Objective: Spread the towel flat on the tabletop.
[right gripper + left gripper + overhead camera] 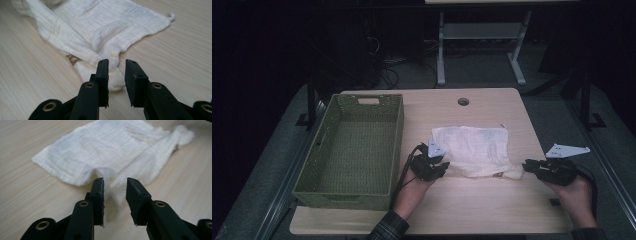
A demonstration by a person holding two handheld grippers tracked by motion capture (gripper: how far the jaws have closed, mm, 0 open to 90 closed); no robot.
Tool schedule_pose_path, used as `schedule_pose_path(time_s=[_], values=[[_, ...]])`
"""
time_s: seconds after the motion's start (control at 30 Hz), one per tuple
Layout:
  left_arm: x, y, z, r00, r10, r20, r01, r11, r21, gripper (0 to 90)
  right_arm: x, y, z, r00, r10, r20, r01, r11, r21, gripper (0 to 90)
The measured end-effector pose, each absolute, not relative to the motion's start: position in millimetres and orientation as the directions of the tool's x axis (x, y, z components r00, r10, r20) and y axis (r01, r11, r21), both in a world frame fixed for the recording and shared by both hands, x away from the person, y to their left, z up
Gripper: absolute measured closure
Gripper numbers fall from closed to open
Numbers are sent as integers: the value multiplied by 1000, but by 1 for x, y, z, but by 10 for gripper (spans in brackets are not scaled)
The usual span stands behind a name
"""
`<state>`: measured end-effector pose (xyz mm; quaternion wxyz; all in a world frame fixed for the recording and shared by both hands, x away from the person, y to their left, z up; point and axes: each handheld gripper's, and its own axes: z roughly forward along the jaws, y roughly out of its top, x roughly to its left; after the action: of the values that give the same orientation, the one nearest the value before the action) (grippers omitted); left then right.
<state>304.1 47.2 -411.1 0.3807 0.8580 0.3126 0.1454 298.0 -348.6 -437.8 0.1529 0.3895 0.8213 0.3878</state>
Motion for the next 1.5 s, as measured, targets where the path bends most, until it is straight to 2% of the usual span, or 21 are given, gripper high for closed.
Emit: schedule_pose_path(time_s=[0.1, 0.3, 0.47, 0.57, 0.63, 0.73, 0.87, 0.97, 1.17, 1.33, 1.4, 1.5], values=[[298, 37, -418, 801, 598, 12, 409, -563, 718, 705, 297, -347, -438, -659, 751, 48, 510, 399, 762, 726], [311, 34, -441, 804, 590, 77, 406, -639, 653, 684, 299, -343, -440, -674, 737, 56, 507, 406, 760, 723], [322, 38, -453, 798, 599, 70, 436, -653, 619, 655, 300, -341, -442, -683, 728, 59, 507, 413, 756, 718], [327, 41, -458, 803, 595, 32, 457, -648, 609, 654, 301, -341, -443, -684, 727, 61, 505, 412, 759, 718], [327, 42, -458, 802, 597, 30, 458, -646, 610, 669, 302, -345, -443, -671, 739, 64, 515, 402, 757, 719], [328, 42, -458, 799, 600, 44, 454, -650, 610, 743, 305, -351, -444, -659, 750, 62, 521, 396, 756, 719], [332, 45, -457, 787, 617, -10, 490, -616, 616, 836, 311, -362, -448, -633, 769, 86, 551, 370, 748, 717], [333, 46, -455, 781, 623, -35, 504, -595, 626, 852, 315, -362, -454, -646, 752, 131, 574, 366, 732, 694], [332, 49, -451, 770, 634, -61, 515, -563, 647, 855, 317, -353, -459, -684, 715, 146, 571, 401, 716, 689], [332, 49, -449, 769, 635, -67, 516, -555, 652, 855, 321, -346, -464, -686, 718, 116, 573, 435, 694, 734], [332, 50, -449, 766, 638, -80, 520, -541, 661, 855, 324, -344, -466, -685, 720, 114, 586, 451, 673, 825], [332, 51, -447, 763, 639, -93, 523, -527, 670, 855, 325, -346, -464, -681, 724, 109, 583, 446, 679, 852]])
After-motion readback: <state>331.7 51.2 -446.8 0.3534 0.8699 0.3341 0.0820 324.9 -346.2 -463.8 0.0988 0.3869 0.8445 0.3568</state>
